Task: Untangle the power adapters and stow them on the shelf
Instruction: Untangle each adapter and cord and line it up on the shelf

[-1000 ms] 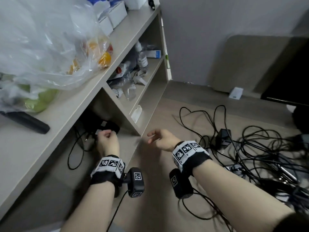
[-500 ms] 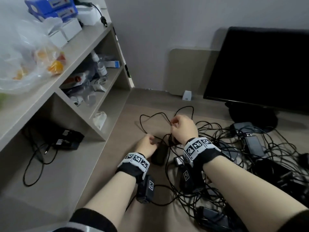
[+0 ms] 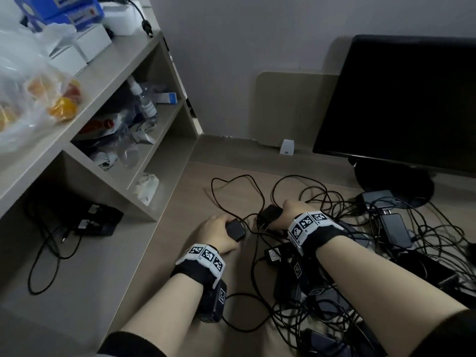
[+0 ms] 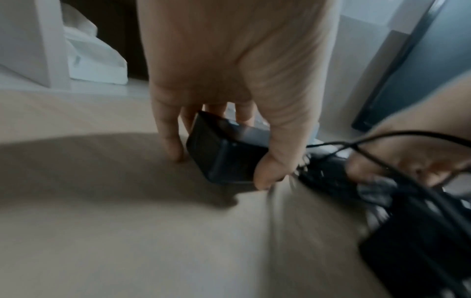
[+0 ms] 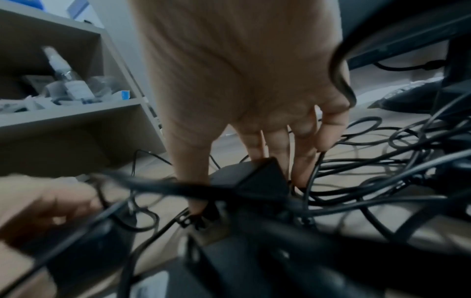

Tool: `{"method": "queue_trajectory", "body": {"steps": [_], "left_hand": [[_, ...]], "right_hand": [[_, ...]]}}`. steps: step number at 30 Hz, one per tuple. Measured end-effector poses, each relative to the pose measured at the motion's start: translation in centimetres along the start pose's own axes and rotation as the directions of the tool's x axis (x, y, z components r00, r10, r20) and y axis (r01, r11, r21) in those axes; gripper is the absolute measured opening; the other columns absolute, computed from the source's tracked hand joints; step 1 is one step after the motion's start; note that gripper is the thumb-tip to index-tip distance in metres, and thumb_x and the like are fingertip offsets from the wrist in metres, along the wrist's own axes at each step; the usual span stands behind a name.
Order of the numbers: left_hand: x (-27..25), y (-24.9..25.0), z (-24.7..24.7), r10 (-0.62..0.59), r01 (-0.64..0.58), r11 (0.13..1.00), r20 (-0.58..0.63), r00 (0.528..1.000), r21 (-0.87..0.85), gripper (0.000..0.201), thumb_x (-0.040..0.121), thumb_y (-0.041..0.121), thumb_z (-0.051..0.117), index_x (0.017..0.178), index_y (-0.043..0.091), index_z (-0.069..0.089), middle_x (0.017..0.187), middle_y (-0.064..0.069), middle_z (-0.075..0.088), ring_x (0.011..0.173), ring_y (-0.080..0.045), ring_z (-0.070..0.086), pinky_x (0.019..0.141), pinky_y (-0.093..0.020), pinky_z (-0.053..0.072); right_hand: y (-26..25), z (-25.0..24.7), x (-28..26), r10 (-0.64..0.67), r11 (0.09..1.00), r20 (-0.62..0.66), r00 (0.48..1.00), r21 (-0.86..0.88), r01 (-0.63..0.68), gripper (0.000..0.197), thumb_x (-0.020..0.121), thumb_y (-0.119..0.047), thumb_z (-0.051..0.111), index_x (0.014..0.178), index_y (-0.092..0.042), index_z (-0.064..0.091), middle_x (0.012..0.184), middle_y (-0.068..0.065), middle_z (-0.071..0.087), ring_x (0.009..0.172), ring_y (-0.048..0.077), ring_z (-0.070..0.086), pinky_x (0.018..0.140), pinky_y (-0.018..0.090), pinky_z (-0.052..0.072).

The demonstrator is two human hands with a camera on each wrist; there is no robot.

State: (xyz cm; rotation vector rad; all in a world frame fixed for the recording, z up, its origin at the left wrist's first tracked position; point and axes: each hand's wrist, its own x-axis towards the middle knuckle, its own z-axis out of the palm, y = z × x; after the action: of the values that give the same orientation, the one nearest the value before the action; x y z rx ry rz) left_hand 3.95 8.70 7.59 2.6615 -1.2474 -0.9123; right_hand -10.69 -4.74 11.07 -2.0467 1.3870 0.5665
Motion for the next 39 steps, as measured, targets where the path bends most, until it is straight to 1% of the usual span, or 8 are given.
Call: {"method": "queue_trajectory", "body": {"steps": [4, 7, 11, 13, 20, 28, 33, 39], "left_hand": [[0.5, -0.5, -3.3, 0.04, -0.048, 0.988, -0.059, 0.997, -0.146, 0.065, 0.061, 0.02, 0.078, 0.121, 0.025, 0.054, 0.119, -0.003, 0.048, 0.105, -0.023, 0.055, 0.085, -0.025, 0.045], [0.4, -0.3, -6.6, 0.145, -0.171, 0.96, -0.124, 0.982, -0.224, 0.062, 0.058, 0.014, 0.08, 0.114, 0.023, 0.056, 0.114, -0.001, 0.048, 0.105, -0.02, 0.053, 0.087, -0.026, 0.046], [-0.7, 1.2, -11.2, 0.353, -0.389, 0.891, -0.183, 0.918, -0.235, 0.054, 0.054, 0.017, 0.086, 0.096, 0.027, 0.053, 0.104, 0.002, 0.052, 0.097, -0.015, 0.053, 0.079, -0.023, 0.041], [-1.8, 2.2, -13.1, 0.44, -0.47, 0.852, -0.173, 0.881, -0.231, 0.052, 0.053, 0.022, 0.088, 0.092, 0.034, 0.055, 0.103, 0.004, 0.052, 0.094, -0.01, 0.053, 0.079, -0.021, 0.041], [-5.9, 3.9, -17.6, 0.6, -0.578, 0.656, -0.13, 0.789, -0.485, 0.066, 0.068, -0.005, 0.078, 0.124, 0.021, 0.057, 0.101, 0.011, 0.062, 0.087, 0.011, 0.059, 0.081, -0.004, 0.045], [-8.1, 3.1, -19.0, 0.607, -0.55, 0.402, -0.236, 0.759, -0.732, 0.094, 0.057, -0.007, 0.076, 0.134, 0.032, 0.037, 0.114, -0.018, 0.059, 0.104, -0.021, 0.063, 0.085, -0.031, 0.055], [-9.1, 2.9, -19.8, 0.639, -0.582, 0.371, -0.256, 0.725, -0.723, 0.064, 0.057, 0.011, 0.076, 0.117, 0.025, 0.058, 0.113, 0.005, 0.066, 0.109, -0.014, 0.059, 0.096, -0.034, 0.048], [-9.8, 3.2, -19.1, 0.488, -0.533, 0.275, -0.361, 0.794, -0.8, 0.079, 0.059, 0.011, 0.075, 0.131, 0.018, 0.043, 0.125, -0.007, 0.052, 0.116, -0.024, 0.052, 0.103, -0.044, 0.042]], "right_hand": [[0.0, -0.1, -0.1, -0.013, 0.997, -0.041, 0.999, 0.069, 0.016, 0.036, 0.083, -0.047, 0.06, 0.095, -0.013, 0.059, 0.083, 0.003, 0.06, 0.08, 0.023, 0.061, 0.063, 0.027, 0.045], [0.3, -1.9, 0.1, -0.044, 0.902, -0.176, 0.983, 0.416, 0.115, 0.046, 0.086, -0.051, 0.057, 0.102, -0.008, 0.063, 0.089, 0.008, 0.066, 0.08, 0.023, 0.062, 0.067, 0.027, 0.045], [-1.4, -6.5, -1.4, -0.116, 0.2, -0.173, 0.978, 0.961, 0.193, 0.033, 0.089, -0.047, 0.055, 0.096, -0.016, 0.061, 0.079, 0.001, 0.064, 0.071, 0.016, 0.062, 0.069, 0.03, 0.044], [-2.7, -8.4, -2.9, -0.252, 0.049, -0.118, 0.96, 0.99, 0.134, 0.031, 0.089, -0.048, 0.05, 0.088, -0.019, 0.059, 0.078, 0.001, 0.064, 0.073, 0.018, 0.062, 0.068, 0.031, 0.043], [-4.6, -9.2, -7.1, -0.536, 0.243, 0.129, 0.834, 0.97, 0.006, 0.04, 0.088, -0.045, 0.042, 0.108, -0.015, 0.06, 0.09, 0.005, 0.066, 0.075, 0.025, 0.068, 0.071, 0.039, 0.05], [-5.5, -7.0, -10.8, -0.653, 0.162, 0.191, 0.733, 0.98, -0.111, 0.051, 0.085, -0.054, 0.044, 0.109, -0.016, 0.067, 0.107, 0.013, 0.07, 0.087, 0.026, 0.072, 0.048, 0.023, 0.055], [-6.3, -6.9, -13.0, -0.761, 0.039, 0.048, 0.647, 0.999, -0.028, 0.038, 0.081, -0.03, 0.056, 0.113, -0.01, 0.062, 0.108, 0.011, 0.068, 0.093, 0.028, 0.069, 0.048, 0.021, 0.052], [-7.5, -7.7, -14.4, -0.672, 0.001, -0.105, 0.733, 0.99, 0.142, 0.03, 0.085, -0.018, 0.059, 0.114, -0.011, 0.06, 0.1, 0.006, 0.066, 0.086, 0.021, 0.069, 0.055, 0.019, 0.052]]}}
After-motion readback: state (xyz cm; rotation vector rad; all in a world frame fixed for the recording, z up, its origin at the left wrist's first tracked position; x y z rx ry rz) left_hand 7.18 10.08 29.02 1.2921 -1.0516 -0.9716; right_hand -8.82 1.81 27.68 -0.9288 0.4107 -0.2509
